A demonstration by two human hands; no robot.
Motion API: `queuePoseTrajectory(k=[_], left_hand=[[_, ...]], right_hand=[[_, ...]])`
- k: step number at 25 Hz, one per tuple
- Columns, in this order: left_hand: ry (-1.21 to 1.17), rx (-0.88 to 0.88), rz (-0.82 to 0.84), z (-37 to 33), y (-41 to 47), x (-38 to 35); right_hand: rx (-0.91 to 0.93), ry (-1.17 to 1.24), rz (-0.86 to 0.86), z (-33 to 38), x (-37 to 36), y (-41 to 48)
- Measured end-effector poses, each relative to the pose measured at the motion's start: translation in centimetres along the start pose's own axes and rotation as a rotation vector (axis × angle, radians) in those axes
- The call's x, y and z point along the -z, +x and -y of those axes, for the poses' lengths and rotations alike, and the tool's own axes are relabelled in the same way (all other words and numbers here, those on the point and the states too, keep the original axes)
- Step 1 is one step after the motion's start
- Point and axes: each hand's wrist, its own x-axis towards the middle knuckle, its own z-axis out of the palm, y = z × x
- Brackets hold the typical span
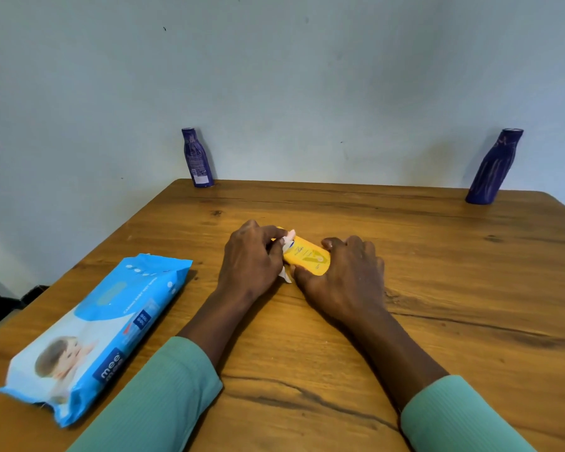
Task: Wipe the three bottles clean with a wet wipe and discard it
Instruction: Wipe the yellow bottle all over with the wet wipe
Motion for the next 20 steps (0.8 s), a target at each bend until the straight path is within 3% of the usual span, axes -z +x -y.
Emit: queuePoseTrajectory(k=[3, 8, 13, 15, 20], left_hand=[[-0.030, -0.011, -0.012, 0.1, -0.1, -0.1], [-0.166, -0.241, 0.128, -1.6, -1.5, -0.4], [-0.044, 0.008, -0.042, 0.4, 1.0, 0.1], [-0.059, 0.021, -0.049, 0.4, 1.1, 0.2], [-0.198, -0.276, 0.086, -2.7, -0.8, -0.3]], right_hand=[[0.010, -0.014, 0.033, -1.1, 0.9, -0.9], [0.057, 0.134, 0.018, -0.9, 1.2, -0.8], [0.041, 0.144, 0.054, -0.6, 1.3, -0.9], [0.087, 0.182, 0.002, -0.4, 1.4, -0.8], [0.077, 0.395, -0.081, -0.4, 1.4, -1.0]])
